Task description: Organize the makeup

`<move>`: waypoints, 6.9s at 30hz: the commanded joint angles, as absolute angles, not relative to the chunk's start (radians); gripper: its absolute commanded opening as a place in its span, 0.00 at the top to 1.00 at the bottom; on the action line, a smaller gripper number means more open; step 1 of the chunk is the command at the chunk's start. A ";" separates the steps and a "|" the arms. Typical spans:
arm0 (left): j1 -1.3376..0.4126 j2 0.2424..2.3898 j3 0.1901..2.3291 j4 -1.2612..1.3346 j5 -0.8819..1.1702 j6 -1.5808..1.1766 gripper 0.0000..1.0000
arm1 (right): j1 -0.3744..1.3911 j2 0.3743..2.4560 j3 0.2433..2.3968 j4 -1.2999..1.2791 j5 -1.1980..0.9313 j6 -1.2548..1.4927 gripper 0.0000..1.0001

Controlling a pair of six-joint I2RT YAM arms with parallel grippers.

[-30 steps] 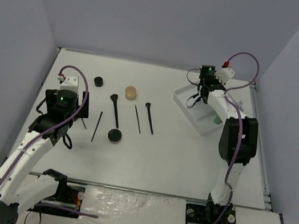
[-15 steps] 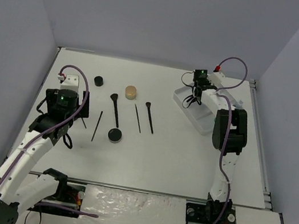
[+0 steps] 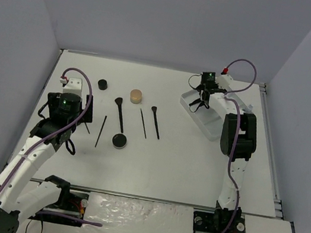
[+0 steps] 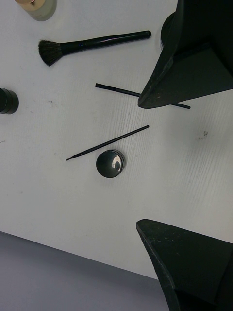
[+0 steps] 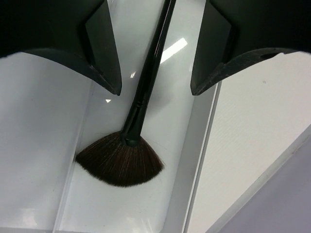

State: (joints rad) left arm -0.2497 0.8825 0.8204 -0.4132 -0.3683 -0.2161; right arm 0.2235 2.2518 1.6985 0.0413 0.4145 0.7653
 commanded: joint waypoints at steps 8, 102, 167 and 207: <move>-0.256 0.877 0.844 -0.360 -0.382 -0.206 0.03 | 0.359 1.894 1.514 0.087 0.231 0.338 0.19; -0.256 0.900 0.850 -0.365 -0.370 -0.207 0.03 | 0.654 1.962 1.452 0.078 0.055 0.144 0.48; -0.256 0.979 0.909 -0.437 -0.283 -0.316 0.03 | 0.222 2.161 1.748 0.100 0.325 0.793 0.84; -0.374 1.953 1.448 -0.409 -0.210 -0.725 0.43 | 0.242 1.019 0.938 -0.029 0.035 0.377 0.00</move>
